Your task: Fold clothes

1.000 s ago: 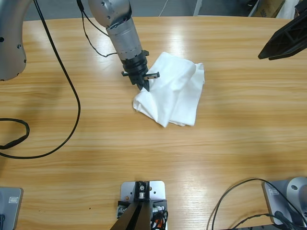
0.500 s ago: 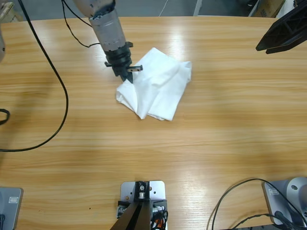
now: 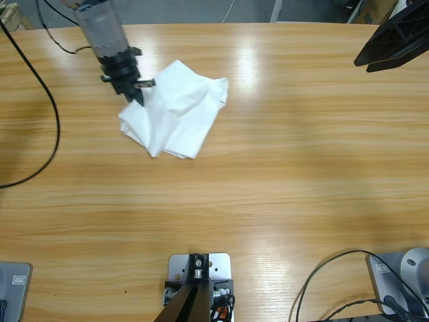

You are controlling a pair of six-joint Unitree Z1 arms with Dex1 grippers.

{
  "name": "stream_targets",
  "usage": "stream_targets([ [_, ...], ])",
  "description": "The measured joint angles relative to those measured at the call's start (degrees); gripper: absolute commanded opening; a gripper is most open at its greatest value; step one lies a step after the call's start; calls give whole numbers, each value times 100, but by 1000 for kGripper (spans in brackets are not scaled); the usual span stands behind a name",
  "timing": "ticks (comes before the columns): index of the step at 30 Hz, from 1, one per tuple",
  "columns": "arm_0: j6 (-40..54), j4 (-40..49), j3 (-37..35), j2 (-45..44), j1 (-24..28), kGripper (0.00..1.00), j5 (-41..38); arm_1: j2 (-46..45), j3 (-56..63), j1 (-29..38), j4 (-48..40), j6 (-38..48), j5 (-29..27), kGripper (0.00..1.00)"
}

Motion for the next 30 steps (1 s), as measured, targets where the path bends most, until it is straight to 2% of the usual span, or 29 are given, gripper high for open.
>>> stream_targets([
  [7,132,0,807,-215,507,0,148,1,0,0,0,-7,23,996],
  [17,395,-223,2326,-670,1369,0,316,1,0,0,0,-8,40,996],
  [30,1038,-263,2414,-1122,2803,0,945,24,0,0,0,-9,158,983],
])
